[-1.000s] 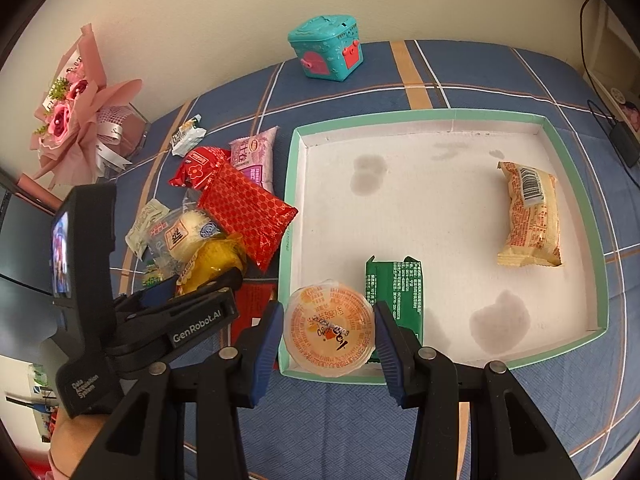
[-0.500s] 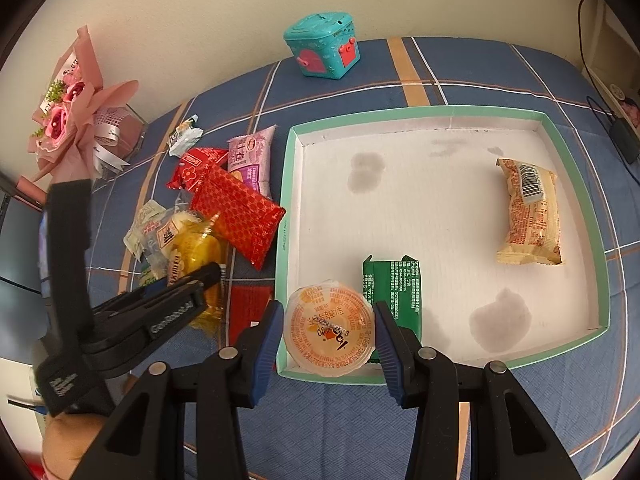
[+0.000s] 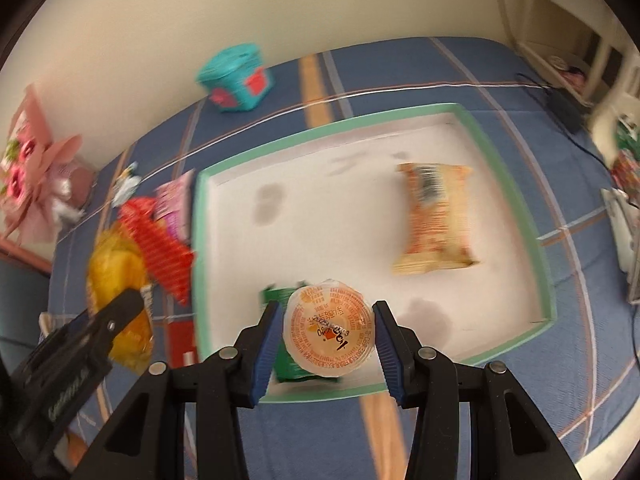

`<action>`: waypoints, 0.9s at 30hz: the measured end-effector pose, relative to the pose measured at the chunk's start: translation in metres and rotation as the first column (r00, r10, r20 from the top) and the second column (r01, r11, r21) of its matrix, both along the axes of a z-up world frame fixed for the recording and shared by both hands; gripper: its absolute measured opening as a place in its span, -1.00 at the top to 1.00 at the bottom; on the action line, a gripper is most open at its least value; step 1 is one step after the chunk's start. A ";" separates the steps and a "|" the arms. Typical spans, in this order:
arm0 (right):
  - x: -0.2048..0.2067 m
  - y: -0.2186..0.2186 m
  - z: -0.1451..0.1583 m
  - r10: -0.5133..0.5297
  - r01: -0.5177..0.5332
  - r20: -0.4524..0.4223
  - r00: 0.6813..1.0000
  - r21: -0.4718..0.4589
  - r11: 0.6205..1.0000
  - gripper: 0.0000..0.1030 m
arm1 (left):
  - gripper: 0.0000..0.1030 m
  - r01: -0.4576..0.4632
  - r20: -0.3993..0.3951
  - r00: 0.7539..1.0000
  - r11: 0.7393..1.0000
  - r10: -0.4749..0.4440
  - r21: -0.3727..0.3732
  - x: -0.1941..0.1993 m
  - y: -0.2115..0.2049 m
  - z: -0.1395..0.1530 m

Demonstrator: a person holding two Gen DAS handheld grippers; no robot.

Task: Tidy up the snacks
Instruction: 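Carry the yellow bag into the tray and release it while the right tool releases the cup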

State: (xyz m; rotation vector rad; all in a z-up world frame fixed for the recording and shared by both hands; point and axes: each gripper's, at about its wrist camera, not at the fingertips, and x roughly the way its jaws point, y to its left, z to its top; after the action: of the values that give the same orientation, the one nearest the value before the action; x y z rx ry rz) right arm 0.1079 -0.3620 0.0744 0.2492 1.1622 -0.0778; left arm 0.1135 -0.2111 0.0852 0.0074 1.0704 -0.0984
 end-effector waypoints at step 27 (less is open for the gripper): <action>0.058 -0.026 -0.011 -0.023 0.023 0.144 0.989 0.006 1.000 0.06 | 0.05 -0.005 0.017 1.000 1.000 0.005 -0.018 0.087 -0.034 -0.047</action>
State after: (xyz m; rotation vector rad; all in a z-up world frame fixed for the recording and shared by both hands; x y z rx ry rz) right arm 0.1664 -0.3885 0.0634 0.2676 1.0162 -0.0764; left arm 0.2006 -0.2453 0.0383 -0.0102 1.0522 -0.1033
